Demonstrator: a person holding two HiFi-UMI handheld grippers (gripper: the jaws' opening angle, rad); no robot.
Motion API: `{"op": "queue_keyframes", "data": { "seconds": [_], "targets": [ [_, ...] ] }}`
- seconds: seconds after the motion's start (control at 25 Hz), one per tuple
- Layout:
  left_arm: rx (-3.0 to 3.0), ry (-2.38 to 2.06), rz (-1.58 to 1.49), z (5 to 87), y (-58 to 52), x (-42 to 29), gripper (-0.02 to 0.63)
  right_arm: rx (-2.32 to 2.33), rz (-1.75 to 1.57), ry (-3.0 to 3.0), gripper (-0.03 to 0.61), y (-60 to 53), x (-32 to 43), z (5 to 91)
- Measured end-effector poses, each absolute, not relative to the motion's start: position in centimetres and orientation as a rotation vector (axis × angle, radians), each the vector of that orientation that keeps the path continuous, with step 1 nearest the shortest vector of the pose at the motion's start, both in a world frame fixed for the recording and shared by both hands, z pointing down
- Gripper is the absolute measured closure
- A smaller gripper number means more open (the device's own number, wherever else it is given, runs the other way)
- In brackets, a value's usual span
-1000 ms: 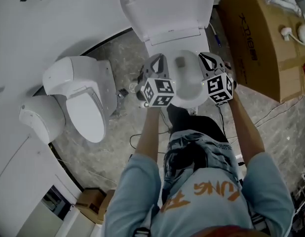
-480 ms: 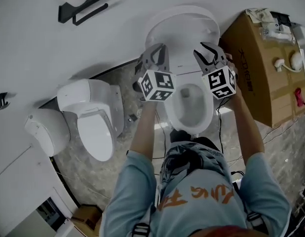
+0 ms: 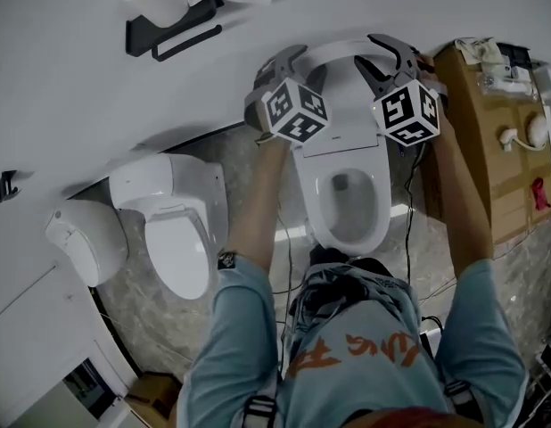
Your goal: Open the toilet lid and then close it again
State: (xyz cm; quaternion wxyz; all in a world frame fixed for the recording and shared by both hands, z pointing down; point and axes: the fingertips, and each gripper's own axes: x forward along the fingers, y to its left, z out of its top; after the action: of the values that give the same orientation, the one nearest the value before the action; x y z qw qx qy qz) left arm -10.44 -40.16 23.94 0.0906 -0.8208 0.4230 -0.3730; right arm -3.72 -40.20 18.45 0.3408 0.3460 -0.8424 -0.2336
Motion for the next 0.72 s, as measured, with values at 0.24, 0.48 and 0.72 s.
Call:
{"op": "queue_keyframes", "data": {
  "seconds": [0.24, 0.48, 0.72],
  "targets": [
    [-2.447, 1.206, -1.067, 23.6, -39.0, -10.1, 0.466, 0.825, -0.653, -2.099, 0.376, -41.0, -3.7, 20.1],
    [-2.399, 1.161, -1.106, 23.2, -36.1, -9.4, 0.476, 0.798, -0.603, -2.172, 0.393, -38.1, -3.1, 19.8],
    [-2.406, 1.124, -1.161, 23.1, -31.5, -8.5, 0.46, 0.668, -0.613, -2.088, 0.414, -33.3, -2.3, 20.1]
  ]
}}
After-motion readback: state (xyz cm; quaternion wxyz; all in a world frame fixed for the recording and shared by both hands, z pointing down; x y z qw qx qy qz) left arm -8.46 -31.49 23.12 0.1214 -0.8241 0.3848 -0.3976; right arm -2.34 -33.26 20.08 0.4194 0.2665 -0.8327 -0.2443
